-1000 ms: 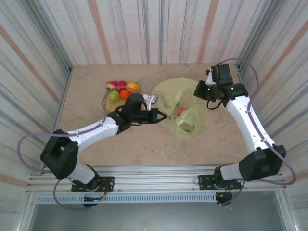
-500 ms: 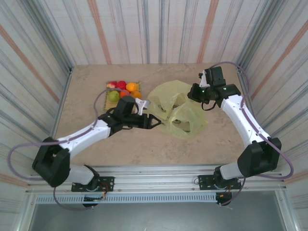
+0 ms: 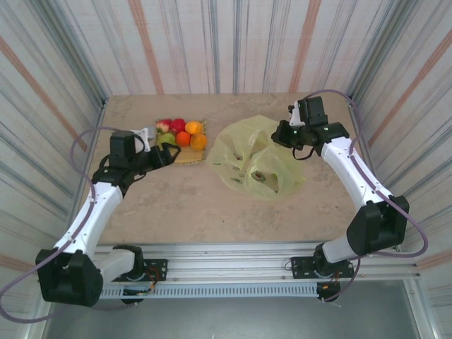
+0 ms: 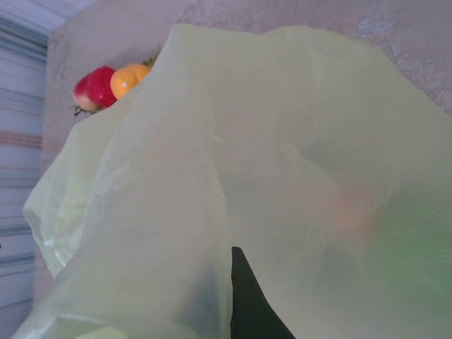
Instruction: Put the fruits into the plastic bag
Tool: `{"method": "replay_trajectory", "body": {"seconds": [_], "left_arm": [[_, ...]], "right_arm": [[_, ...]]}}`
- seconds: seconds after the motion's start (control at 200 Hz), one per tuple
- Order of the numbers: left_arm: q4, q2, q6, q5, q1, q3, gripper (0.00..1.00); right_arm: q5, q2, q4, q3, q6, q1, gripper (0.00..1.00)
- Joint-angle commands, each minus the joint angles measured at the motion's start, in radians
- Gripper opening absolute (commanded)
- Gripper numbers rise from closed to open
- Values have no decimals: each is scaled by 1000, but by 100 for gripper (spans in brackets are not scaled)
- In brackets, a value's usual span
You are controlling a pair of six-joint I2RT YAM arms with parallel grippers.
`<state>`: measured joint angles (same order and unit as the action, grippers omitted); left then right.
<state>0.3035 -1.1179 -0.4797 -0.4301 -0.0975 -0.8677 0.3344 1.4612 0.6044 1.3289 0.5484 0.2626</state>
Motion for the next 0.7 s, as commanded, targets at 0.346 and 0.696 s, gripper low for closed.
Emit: {"method": "replay_trajectory", "body": {"seconds": [0.346, 0.696], "left_arm": [[30, -272, 1, 174, 139, -157, 89], [16, -397, -57, 135, 160, -226, 89]], "right_arm": [[12, -10, -70, -70, 33, 9, 0], [2, -29, -78, -86, 56, 19, 0]]}}
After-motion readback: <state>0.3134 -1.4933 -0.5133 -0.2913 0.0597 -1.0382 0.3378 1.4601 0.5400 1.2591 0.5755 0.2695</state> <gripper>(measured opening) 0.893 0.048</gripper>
